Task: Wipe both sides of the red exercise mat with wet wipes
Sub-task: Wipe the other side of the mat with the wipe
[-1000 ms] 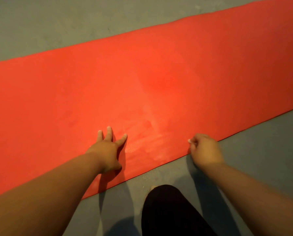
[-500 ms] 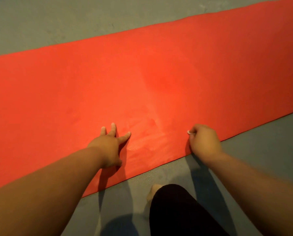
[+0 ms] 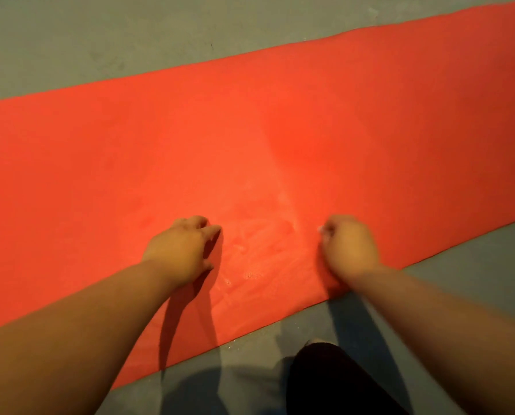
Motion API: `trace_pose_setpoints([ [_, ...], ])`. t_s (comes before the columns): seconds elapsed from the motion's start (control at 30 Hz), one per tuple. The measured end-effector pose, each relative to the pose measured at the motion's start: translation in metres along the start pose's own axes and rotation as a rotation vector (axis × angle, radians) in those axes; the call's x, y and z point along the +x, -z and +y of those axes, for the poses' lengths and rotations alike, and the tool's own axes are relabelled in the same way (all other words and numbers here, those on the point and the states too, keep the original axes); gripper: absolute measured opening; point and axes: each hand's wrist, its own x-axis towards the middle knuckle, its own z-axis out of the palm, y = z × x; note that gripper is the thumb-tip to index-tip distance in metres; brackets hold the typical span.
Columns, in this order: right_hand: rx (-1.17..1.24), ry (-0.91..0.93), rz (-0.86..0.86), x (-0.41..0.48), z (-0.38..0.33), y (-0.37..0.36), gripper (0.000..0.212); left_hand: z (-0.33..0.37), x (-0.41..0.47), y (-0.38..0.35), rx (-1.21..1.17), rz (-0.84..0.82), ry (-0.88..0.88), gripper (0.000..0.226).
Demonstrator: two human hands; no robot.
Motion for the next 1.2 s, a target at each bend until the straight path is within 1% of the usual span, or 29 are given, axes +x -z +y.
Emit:
trace_pose_setpoints([
  [0.03,0.039,0.097,-0.092,-0.019,-0.025,-0.018,0.009,-0.003,0.003,0.002,-0.017,0.024,0.024,0.073],
  [0.07,0.058,0.239,-0.208,-0.042,-0.05,-0.033,0.013,-0.007,0.006,0.003,-0.025,0.045,0.041,0.074],
  [0.13,0.085,0.49,-0.439,-0.072,-0.076,-0.052,0.023,-0.015,0.012,0.005,0.001,0.055,0.049,0.079],
  [0.17,0.105,0.527,-0.442,-0.065,-0.074,-0.05,0.026,-0.02,0.016,0.006,0.014,0.043,0.048,0.083],
  [0.2,0.128,0.478,-0.352,-0.048,-0.064,-0.045,0.024,-0.024,0.019,0.007,0.018,0.018,0.057,0.089],
  [0.23,0.138,0.369,-0.216,-0.026,-0.049,-0.037,0.02,-0.029,0.023,0.007,0.016,-0.012,0.074,0.096],
  [0.3,0.115,0.06,0.029,0.022,-0.016,-0.011,0.01,-0.04,0.03,0.009,0.004,-0.055,0.105,0.105],
  [0.33,0.099,-0.074,0.083,0.04,-0.001,0.003,0.008,-0.044,0.033,0.011,-0.001,-0.074,0.101,0.107],
  [0.37,0.072,-0.155,0.103,0.052,0.008,0.011,0.008,-0.047,0.037,0.014,0.0,-0.098,0.085,0.107],
  [0.4,0.044,-0.18,0.103,0.057,0.009,0.013,0.009,-0.049,0.04,0.019,0.007,-0.129,0.068,0.106],
  [0.43,0.018,-0.156,0.072,0.054,0.0,0.01,0.011,-0.051,0.042,0.024,0.016,-0.16,0.051,0.104],
  [0.5,0.04,-0.03,-0.038,0.027,-0.032,-0.008,0.012,-0.052,0.046,0.034,0.037,-0.205,0.021,0.102],
  [0.53,0.067,0.073,-0.152,0.007,-0.052,-0.02,0.012,-0.052,0.047,0.036,0.058,-0.229,0.01,0.103],
  [0.6,0.075,0.363,-0.422,-0.031,-0.086,-0.039,0.017,-0.053,0.046,0.035,0.115,-0.27,0.0,0.108],
  [0.63,0.057,0.461,-0.495,-0.039,-0.093,-0.043,0.019,-0.052,0.044,0.032,0.135,-0.288,0.008,0.111],
  [0.67,0.067,0.449,-0.465,-0.033,-0.09,-0.041,0.019,-0.05,0.043,0.028,0.137,-0.303,0.025,0.113],
  [0.7,0.073,0.344,-0.37,-0.018,-0.08,-0.037,0.017,-0.049,0.041,0.025,0.131,-0.308,0.033,0.114],
  [0.73,0.084,0.211,-0.255,0.002,-0.065,-0.031,0.014,-0.048,0.039,0.022,0.129,-0.299,0.032,0.113],
  [0.8,0.086,-0.12,-0.011,0.042,-0.026,-0.006,0.014,-0.049,0.035,0.019,0.129,-0.29,0.014,0.11],
  [0.83,0.081,-0.255,0.057,0.053,-0.012,0.006,0.014,-0.049,0.031,0.018,0.125,-0.3,0.009,0.109],
  [0.87,0.072,-0.326,0.087,0.057,-0.005,0.01,0.012,-0.048,0.029,0.018,0.116,-0.302,0.007,0.108],
  [0.9,0.064,-0.316,0.086,0.054,-0.011,0.006,0.011,-0.047,0.028,0.019,0.107,-0.301,0.007,0.106],
  [0.93,0.058,-0.235,0.053,0.044,-0.031,-0.004,0.011,-0.048,0.028,0.021,0.096,-0.29,0.012,0.103],
  [0.97,0.087,-0.096,-0.026,0.029,-0.057,-0.018,0.014,-0.05,0.028,0.024,0.08,-0.265,0.016,0.1],
  [1.03,0.107,0.286,-0.311,-0.01,-0.105,-0.047,0.021,-0.056,0.03,0.029,0.06,-0.193,0.022,0.092],
  [1.07,0.083,0.445,-0.419,-0.021,-0.114,-0.056,0.022,-0.058,0.032,0.032,0.054,-0.159,0.024,0.087],
  [1.1,0.076,0.488,-0.409,-0.019,-0.112,-0.055,0.021,-0.059,0.034,0.034,0.046,-0.134,0.03,0.083],
  [1.13,0.08,0.412,-0.297,-0.004,-0.098,-0.046,0.019,-0.06,0.038,0.035,0.043,-0.11,0.039,0.08],
  [1.2,0.069,0.099,-0.037,0.041,-0.057,-0.02,0.013,-0.063,0.044,0.035,0.051,-0.075,0.067,0.079],
])
